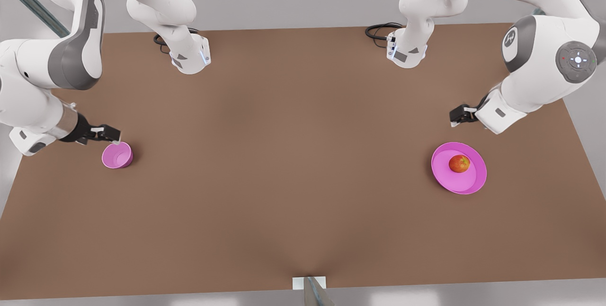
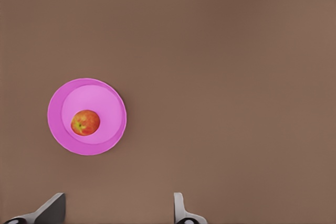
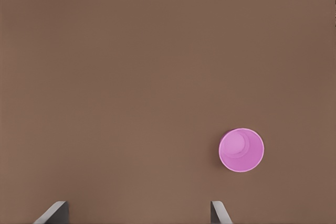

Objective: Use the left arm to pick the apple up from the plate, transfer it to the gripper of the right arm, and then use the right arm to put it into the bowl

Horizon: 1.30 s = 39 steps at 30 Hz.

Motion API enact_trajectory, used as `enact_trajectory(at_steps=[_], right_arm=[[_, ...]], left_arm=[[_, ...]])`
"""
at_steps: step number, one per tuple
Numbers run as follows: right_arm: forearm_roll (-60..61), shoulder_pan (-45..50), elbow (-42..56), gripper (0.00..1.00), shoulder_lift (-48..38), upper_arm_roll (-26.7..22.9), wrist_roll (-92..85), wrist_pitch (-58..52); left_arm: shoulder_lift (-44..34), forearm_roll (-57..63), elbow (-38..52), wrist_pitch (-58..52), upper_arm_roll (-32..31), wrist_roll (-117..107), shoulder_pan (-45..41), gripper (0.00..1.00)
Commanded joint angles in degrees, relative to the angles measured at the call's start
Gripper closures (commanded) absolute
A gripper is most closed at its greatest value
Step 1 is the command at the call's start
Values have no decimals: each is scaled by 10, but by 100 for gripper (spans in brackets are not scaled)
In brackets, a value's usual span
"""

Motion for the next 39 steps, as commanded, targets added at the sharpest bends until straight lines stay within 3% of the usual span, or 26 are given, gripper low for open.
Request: enact_trajectory(at_steps=[1, 4, 6, 10, 18, 23, 39], right_arm=[[0, 0, 0, 0, 0, 0, -3, 22], [0, 0, 0, 0, 0, 0, -3, 22], [0, 0, 0, 0, 0, 1, -2, 23], [0, 2, 1, 0, 0, 3, 2, 23], [0, 1, 1, 0, 0, 3, -2, 22], [0, 1, 1, 0, 0, 3, -2, 22], [0, 0, 1, 0, 1, 2, -10, 22]], left_arm=[[1, 4, 1, 37, 1, 27, 2, 0], [71, 3, -3, 91, 6, 28, 23, 0], [109, -3, -41, 210, 16, 38, 56, 0], [112, -14, -191, 419, 17, 76, 83, 0], [111, -80, -351, 591, 18, 295, 150, 0], [113, -79, -408, 637, 18, 320, 158, 0], [117, -78, -434, 637, 22, 379, 179, 0]])
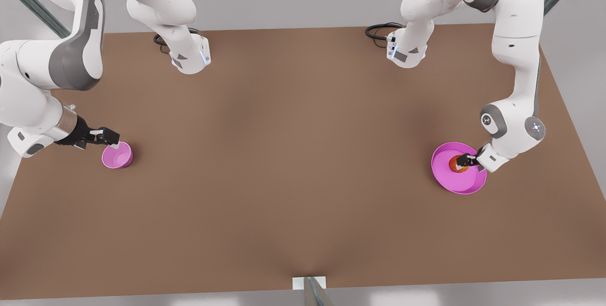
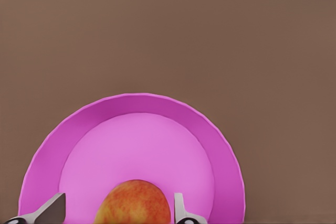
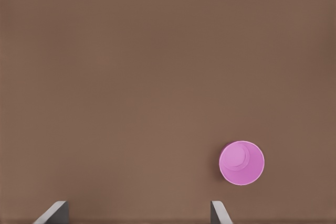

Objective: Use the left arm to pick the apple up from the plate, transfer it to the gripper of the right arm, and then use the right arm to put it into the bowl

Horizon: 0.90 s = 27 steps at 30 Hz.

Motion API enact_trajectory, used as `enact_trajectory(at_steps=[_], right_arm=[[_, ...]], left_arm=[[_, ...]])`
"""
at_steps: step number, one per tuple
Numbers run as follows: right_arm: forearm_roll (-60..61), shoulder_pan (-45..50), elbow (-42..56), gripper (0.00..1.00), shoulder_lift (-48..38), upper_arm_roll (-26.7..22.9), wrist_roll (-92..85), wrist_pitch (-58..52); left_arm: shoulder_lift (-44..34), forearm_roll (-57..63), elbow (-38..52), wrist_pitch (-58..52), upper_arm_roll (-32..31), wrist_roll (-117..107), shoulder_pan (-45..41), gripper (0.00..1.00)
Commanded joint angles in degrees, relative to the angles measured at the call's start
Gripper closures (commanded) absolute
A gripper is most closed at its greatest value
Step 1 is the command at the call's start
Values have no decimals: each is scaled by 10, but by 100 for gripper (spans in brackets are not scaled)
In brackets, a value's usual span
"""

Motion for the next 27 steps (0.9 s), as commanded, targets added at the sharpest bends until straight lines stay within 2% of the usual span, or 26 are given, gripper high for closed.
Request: enact_trajectory(at_steps=[1, 27], right_arm=[[0, 0, 0, 0, 0, 0, -7, -1], [0, -1, -1, 0, 0, -1, -13, -5]], left_arm=[[4, 1, 0, 8, 0, 101, 0, 0], [32, 1, -24, 17, 0, 118, 8, 1]])
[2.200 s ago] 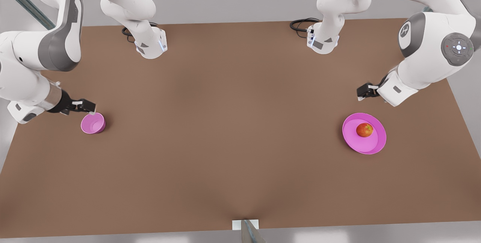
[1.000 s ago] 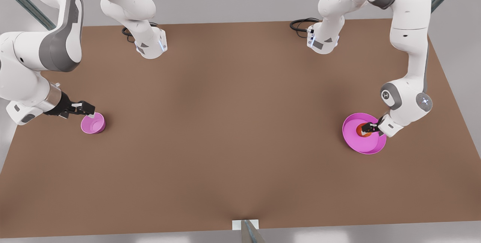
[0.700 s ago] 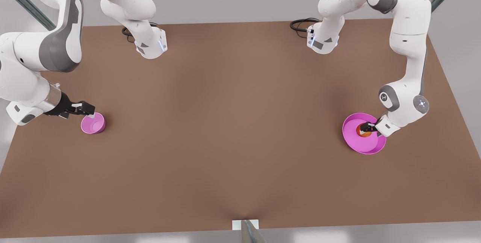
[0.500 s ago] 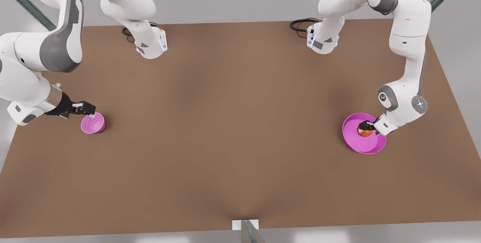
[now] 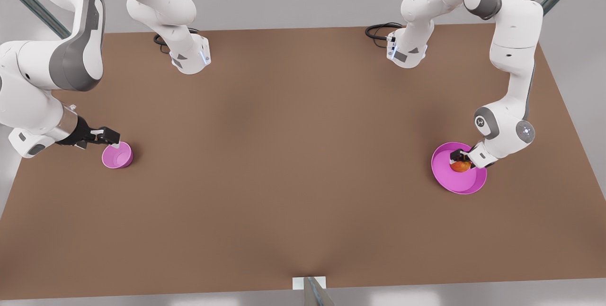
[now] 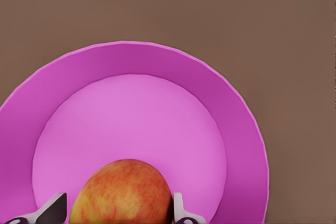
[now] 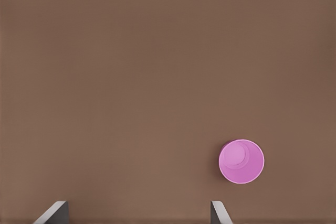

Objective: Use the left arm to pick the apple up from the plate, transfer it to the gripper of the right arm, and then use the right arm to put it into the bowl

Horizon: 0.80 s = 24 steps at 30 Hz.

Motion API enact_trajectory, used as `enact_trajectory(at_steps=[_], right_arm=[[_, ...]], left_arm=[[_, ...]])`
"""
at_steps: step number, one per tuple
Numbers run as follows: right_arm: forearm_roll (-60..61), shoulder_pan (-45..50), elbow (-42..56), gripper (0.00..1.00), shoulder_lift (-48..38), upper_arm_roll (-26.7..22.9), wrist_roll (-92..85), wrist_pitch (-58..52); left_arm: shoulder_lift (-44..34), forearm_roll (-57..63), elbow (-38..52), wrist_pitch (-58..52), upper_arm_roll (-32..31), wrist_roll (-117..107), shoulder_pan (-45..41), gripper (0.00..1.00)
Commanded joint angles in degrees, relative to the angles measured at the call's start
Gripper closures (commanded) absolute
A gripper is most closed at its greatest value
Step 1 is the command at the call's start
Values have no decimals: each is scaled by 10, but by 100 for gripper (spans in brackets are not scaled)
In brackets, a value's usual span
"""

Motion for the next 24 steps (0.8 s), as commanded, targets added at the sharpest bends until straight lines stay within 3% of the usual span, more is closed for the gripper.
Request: enact_trajectory(at_steps=[1, 5, 9, 17, 22, 24], right_arm=[[0, -1, 0, 0, -1, 0, -6, -1], [0, -1, 0, 0, -1, 0, -6, -1], [0, -1, 0, 0, -1, 0, -6, -1], [0, -1, 0, 0, -1, 0, -9, -1], [0, 0, 0, 0, -1, 0, -7, -1], [0, 1, 0, 0, -1, 1, -7, -1]], left_arm=[[0, 1, 3, 1, 0, 27, -2, 2], [4, 2, 3, 1, 0, 27, -3, 16], [8, 2, 3, 1, 0, 27, 0, 23], [7, 3, 3, 2, 0, 27, -3, 27], [-56, 3, 9, -5, -3, 16, -36, 29], [-116, 1, 18, -102, -11, -18, -76, 29]])
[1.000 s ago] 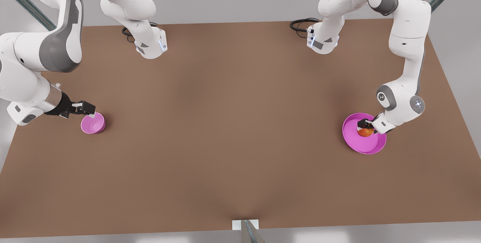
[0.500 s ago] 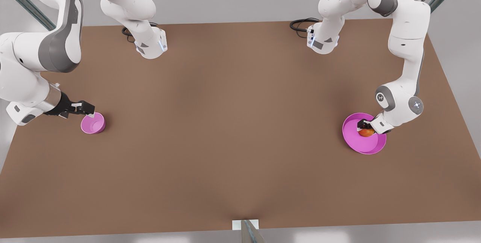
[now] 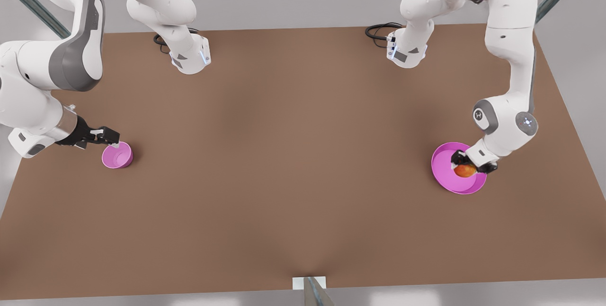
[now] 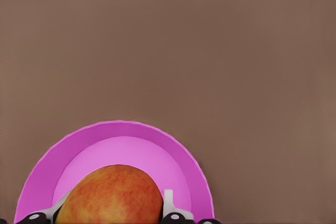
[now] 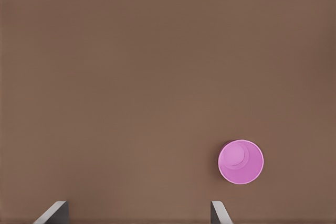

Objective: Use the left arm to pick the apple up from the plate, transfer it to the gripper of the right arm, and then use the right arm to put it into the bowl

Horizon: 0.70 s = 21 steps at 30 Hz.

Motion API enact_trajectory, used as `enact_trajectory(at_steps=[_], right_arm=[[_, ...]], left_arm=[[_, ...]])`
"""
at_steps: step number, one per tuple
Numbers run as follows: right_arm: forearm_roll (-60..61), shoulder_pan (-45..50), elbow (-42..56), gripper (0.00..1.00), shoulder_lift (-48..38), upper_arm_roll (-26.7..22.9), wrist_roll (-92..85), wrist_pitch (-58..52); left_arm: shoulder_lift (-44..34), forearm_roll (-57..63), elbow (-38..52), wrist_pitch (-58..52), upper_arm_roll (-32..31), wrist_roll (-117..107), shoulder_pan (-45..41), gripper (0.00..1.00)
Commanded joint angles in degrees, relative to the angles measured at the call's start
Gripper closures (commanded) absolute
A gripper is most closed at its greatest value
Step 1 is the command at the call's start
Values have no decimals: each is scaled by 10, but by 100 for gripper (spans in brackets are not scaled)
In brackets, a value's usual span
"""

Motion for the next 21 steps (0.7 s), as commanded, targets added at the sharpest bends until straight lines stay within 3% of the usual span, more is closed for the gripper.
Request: enact_trajectory(at_steps=[1, 5, 6, 8, 11, 14, 16, 21], right_arm=[[0, 1, 0, 0, -1, 0, -2, 0], [0, 7, 1, 0, -2, 5, 0, 0], [1, 4, 2, 0, -2, 26, 3, 0], [4, 6, 6, 0, -3, 47, 4, 0], [203, 1, 4, 0, 9, 45, 4, 24], [489, -1, 4, 0, 99, 43, -1, 55], [585, -11, -1, 0, 136, 43, -2, 50], [624, -22, -48, 0, 148, 44, -140, 49]], left_arm=[[-39, -7, 16, -140, -10, -68, -41, 29], [-69, -225, 19, -255, -80, -77, -55, 31], [-74, -330, 19, -259, -134, -74, -56, 31], [-71, -438, 19, -203, -186, 0, -72, 31], [-60, -602, 19, -75, -188, 282, -174, 31], [-7, -830, 38, -58, -189, 639, -232, 32], [40, -875, 84, -58, -191, 691, -260, 33], [178, -933, 216, -55, -217, 849, -299, 36]])
